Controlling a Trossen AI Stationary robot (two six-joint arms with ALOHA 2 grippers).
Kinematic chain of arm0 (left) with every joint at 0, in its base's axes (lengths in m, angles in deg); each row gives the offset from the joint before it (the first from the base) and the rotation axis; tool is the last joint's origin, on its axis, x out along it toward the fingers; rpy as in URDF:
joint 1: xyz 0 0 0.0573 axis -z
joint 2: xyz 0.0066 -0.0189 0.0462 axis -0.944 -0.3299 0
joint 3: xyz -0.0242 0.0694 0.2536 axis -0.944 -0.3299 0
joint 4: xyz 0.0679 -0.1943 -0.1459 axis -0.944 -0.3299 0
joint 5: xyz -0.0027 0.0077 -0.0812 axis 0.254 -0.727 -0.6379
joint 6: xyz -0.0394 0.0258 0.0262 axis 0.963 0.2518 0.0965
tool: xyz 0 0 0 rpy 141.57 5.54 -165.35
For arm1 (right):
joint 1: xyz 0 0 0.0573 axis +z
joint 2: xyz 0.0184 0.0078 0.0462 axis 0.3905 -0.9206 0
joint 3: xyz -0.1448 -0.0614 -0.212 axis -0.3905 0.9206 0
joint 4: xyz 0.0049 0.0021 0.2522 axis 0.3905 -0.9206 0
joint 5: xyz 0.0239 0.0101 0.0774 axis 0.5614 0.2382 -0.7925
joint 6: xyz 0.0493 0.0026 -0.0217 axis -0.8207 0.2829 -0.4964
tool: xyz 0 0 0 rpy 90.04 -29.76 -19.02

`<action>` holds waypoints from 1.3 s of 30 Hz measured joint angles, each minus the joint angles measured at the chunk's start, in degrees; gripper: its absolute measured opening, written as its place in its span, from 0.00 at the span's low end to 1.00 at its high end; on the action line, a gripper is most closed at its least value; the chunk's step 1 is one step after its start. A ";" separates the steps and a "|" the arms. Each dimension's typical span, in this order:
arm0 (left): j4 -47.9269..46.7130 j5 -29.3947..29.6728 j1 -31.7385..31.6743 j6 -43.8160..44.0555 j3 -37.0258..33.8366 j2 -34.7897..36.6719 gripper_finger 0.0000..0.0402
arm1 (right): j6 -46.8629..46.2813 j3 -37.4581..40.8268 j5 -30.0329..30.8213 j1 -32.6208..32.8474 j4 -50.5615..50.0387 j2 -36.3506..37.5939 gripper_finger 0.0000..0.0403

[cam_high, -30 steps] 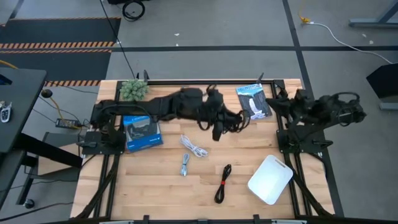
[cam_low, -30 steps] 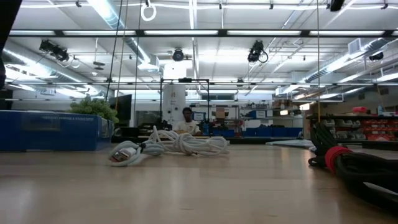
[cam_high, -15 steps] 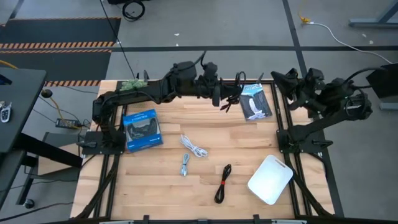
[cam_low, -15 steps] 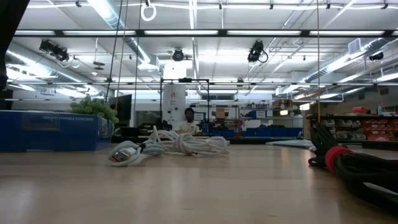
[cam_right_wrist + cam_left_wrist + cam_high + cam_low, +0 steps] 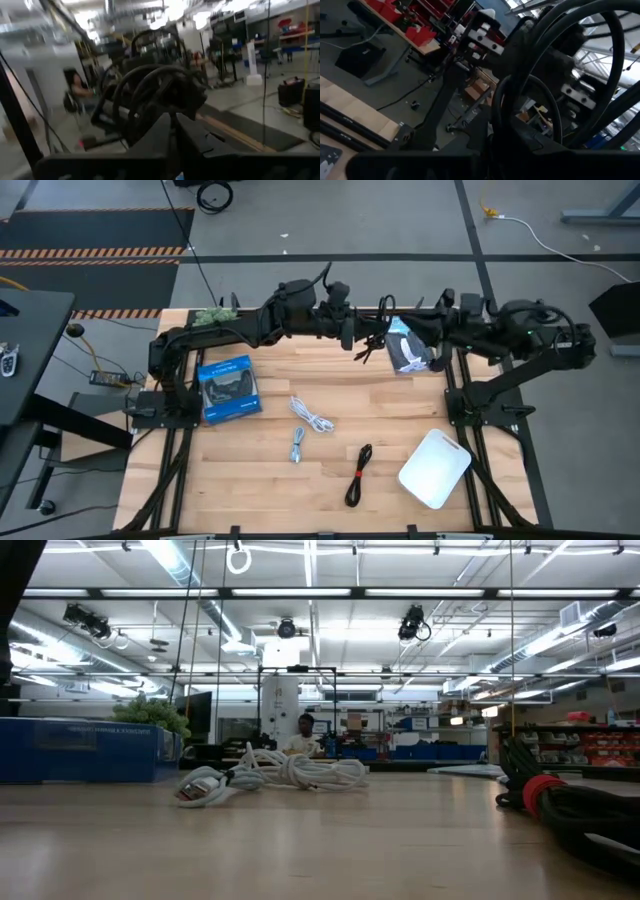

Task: Pick and place USB-C Cables
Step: Put the left black charger cable into the white bin

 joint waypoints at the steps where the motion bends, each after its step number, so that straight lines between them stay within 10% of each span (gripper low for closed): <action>1: -0.03 -0.41 0.00 0.19 0.00 0.00 0.13 | 0.06 -1.88 0.00 0.00 -2.33 -1.19 0.15; 19: 1.69 2.08 -1.11 -9.49 -0.04 -0.02 0.13 | -1.78 -15.10 0.02 0.52 -25.78 -7.03 0.89; 39: 8.74 3.65 0.46 -25.32 -0.04 -0.02 0.13 | 0.40 -15.12 -4.56 -4.42 -27.38 -13.30 0.86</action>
